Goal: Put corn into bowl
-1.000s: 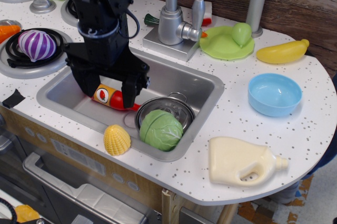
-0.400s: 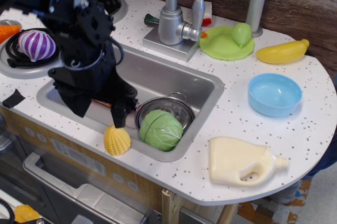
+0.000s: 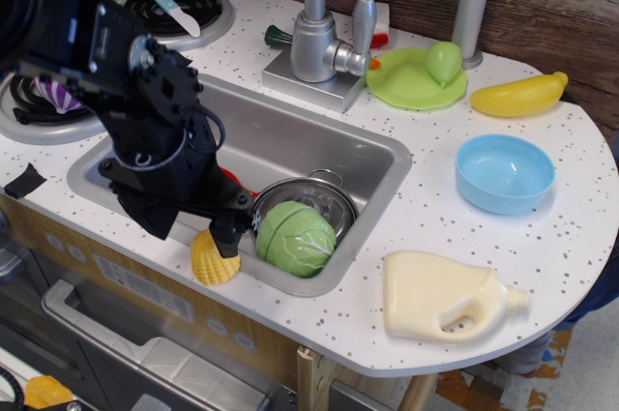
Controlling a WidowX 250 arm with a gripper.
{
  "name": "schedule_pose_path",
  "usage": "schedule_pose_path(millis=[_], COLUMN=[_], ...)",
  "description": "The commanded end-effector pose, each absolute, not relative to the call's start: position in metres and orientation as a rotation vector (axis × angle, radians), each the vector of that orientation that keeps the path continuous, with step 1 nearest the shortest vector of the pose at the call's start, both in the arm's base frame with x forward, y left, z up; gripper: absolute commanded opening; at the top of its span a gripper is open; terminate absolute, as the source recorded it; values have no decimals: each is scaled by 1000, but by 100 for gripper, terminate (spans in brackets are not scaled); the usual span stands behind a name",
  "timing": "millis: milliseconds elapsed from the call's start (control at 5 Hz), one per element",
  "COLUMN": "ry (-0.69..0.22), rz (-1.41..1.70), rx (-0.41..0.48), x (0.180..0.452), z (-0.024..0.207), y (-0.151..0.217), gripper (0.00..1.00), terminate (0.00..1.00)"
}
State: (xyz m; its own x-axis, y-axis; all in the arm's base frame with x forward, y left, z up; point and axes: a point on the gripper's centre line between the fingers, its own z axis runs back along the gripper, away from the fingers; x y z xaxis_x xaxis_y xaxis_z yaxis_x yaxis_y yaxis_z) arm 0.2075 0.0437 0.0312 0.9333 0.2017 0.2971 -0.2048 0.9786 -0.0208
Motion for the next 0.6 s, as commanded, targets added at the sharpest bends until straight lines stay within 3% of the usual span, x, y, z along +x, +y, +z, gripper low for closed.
schedule_pose_path(millis=[0, 200, 400], ry=[-366, -353, -356], rz=[212, 221, 230], rx=[33, -9, 1], x=[208, 208, 208], z=[25, 16, 15], y=[42, 40, 40], gripper=[100, 100, 0], terminate=[0, 0, 0])
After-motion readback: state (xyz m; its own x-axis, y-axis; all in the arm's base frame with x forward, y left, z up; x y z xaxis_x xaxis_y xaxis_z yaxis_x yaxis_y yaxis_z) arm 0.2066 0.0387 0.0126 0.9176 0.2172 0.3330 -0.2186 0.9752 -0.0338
